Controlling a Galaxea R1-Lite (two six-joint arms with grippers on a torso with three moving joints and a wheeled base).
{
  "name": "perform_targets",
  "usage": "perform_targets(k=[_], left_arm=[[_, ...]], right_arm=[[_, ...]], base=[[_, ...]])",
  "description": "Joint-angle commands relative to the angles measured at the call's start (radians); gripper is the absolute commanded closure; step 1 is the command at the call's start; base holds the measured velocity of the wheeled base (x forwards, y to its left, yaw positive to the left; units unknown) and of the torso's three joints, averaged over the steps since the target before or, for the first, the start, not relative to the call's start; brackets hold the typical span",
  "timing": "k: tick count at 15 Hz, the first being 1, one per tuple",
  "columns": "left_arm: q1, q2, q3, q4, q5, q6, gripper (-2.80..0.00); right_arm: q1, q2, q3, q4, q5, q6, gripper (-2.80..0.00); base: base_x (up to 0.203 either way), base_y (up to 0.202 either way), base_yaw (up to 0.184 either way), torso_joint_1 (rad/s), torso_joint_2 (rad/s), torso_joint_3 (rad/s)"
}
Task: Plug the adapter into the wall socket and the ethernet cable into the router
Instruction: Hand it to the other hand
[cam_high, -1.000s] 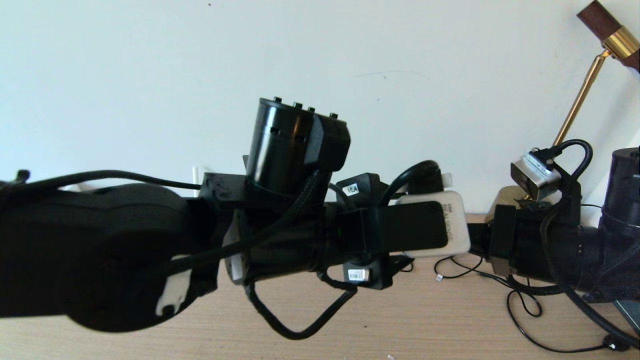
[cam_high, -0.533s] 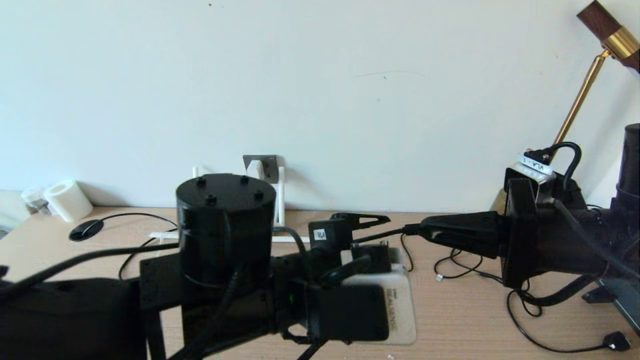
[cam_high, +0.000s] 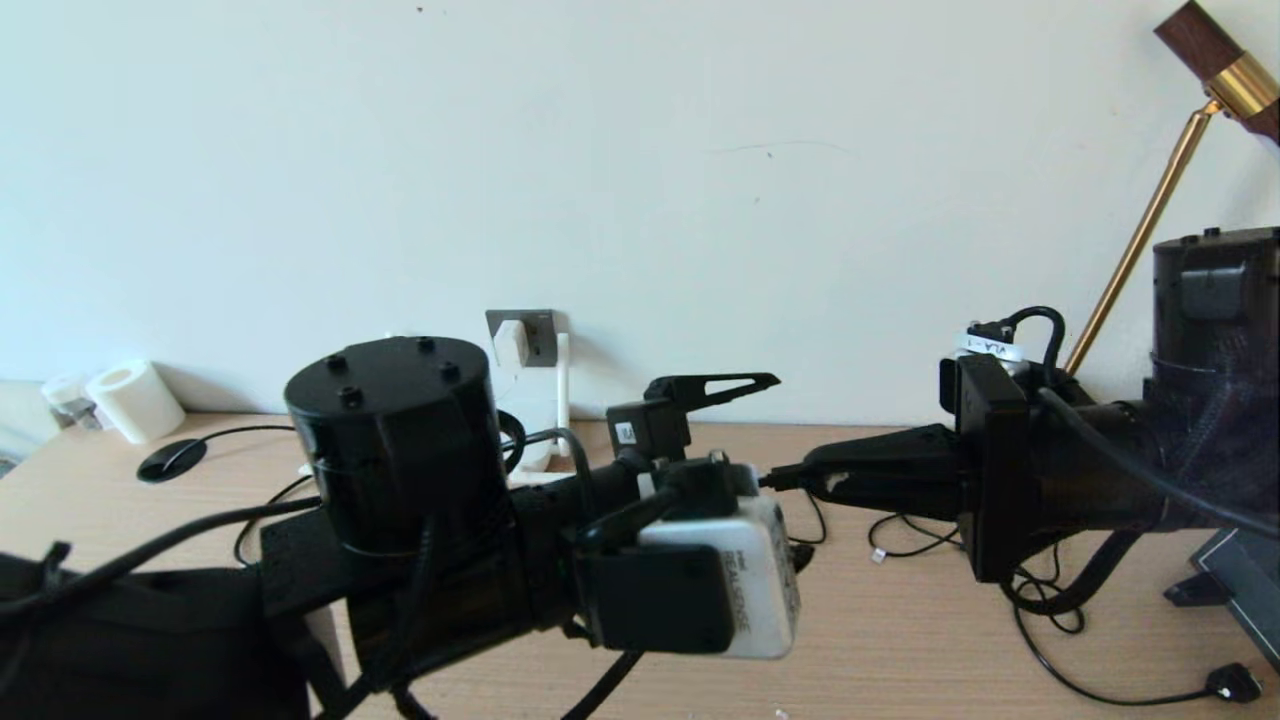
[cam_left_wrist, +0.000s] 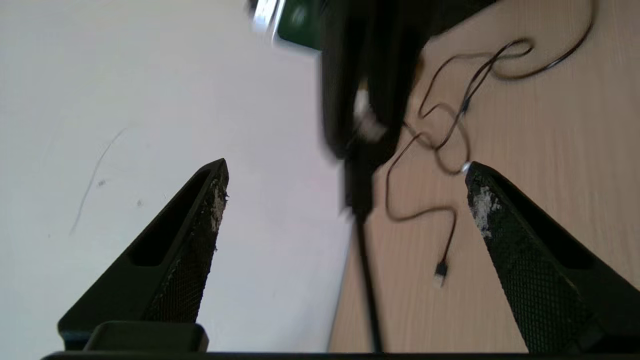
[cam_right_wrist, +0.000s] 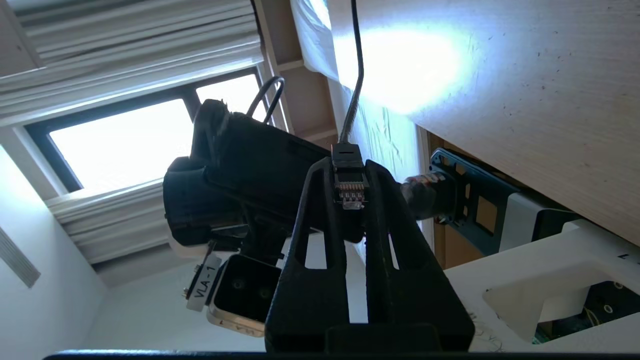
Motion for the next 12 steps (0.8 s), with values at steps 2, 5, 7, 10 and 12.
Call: perform_targets(k=[2,5,7,10,12], left_arm=[[0.023,0.019,-0.002,-0.009,-0.070,0.001,-2.80],[0.071,0.037,-0.001,-0.042,-0.109,0.003,-2.80],[0.118,0.057,-0.005,-0.121,-0.161,0.002,-2.80],[0.178,0.073,-0.013,-0.160,-0.237,0.002,-2.80],[0.180,0.075,-0.024,-0.160,-0.251,0.001,-2.80]], right_arm=[[-0.003,0.071,-0.049,-0.004,0.008,0.033,0.00],[-0.047,0.111,-0.114,-0.008,0.104,0.080,0.00],[-0.092,0.114,-0.136,-0.009,0.160,0.109,0.00],[-0.121,0.128,-0.145,-0.008,0.211,0.111,0.00],[-0.121,0.146,-0.148,-0.009,0.214,0.111,0.00]], base=[[0.000,0.000,0.000,0.000,0.00,0.000],[0.000,0.000,0.000,0.000,0.00,0.000],[0.000,0.000,0.000,0.000,0.00,0.000],[0.000,0.000,0.000,0.000,0.00,0.000],[0.000,0.000,0.000,0.000,0.00,0.000]])
